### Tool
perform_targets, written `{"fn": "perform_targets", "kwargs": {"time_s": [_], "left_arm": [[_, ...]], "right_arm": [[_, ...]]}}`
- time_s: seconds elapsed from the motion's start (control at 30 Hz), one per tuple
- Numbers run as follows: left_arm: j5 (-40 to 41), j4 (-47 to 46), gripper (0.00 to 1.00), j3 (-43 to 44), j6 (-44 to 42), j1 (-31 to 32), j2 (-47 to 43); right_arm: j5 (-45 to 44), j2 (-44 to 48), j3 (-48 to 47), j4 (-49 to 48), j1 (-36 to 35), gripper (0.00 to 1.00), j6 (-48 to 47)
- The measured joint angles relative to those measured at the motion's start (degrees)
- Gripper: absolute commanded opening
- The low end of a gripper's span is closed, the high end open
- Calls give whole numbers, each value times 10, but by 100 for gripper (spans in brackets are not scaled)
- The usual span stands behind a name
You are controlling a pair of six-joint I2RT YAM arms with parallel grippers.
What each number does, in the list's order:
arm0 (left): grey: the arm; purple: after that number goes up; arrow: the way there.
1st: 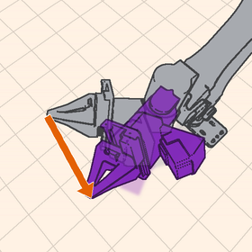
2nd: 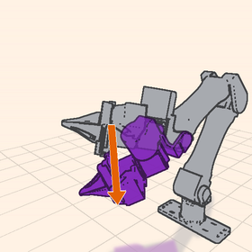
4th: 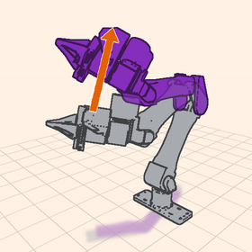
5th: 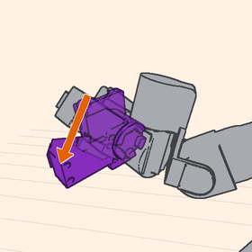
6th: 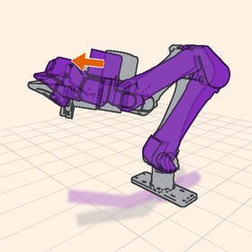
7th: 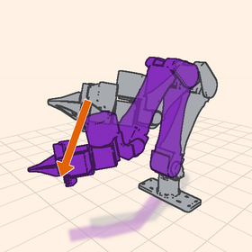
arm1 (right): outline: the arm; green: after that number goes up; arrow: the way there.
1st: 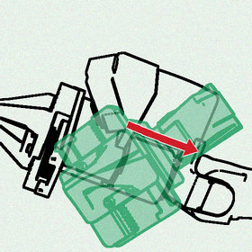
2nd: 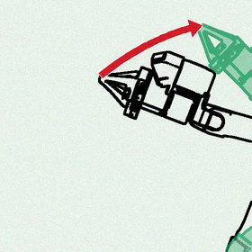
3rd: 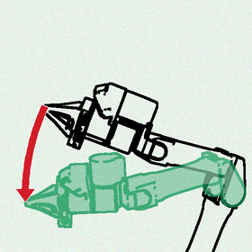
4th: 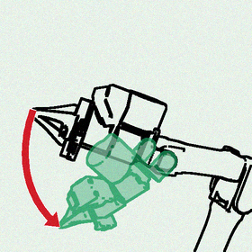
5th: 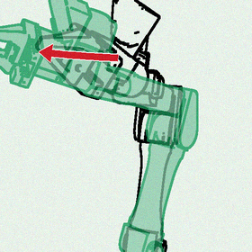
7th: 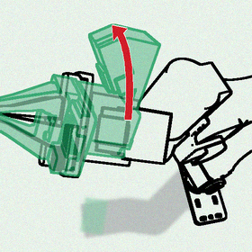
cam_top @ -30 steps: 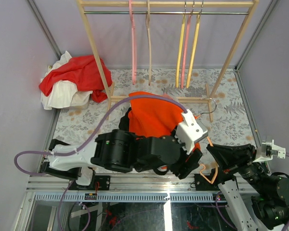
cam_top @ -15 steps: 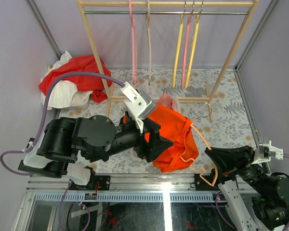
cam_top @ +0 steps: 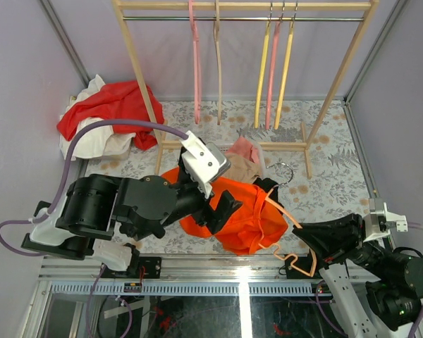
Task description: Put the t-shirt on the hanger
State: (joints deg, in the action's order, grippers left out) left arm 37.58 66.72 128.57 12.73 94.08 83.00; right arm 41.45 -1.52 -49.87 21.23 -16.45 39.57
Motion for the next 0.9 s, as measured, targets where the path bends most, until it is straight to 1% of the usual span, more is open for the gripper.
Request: {"fn": "perform_targets", "kwargs": {"time_s": [0.17,0.3,0.43,0.73,0.8,0.9], "left_arm": [[-9,0,77,-11,-24,0,-20],[-42,-2,77,-22,-35,0,-28],[-76,0,75,-28,-42,0,-12],[-118,1,44,-33,-52,-4,13],[-123,1,33,-33,-53,-8,13],[-132,9,14,-33,-60,-13,13]], "right_arm": [[50,-15,12,-49,0,0,25],[78,-26,21,-83,0,0,42],[98,-35,27,-122,0,0,61],[140,-53,33,-181,0,0,89],[143,-56,37,-191,0,0,93],[148,-62,42,-201,0,0,99]]}}
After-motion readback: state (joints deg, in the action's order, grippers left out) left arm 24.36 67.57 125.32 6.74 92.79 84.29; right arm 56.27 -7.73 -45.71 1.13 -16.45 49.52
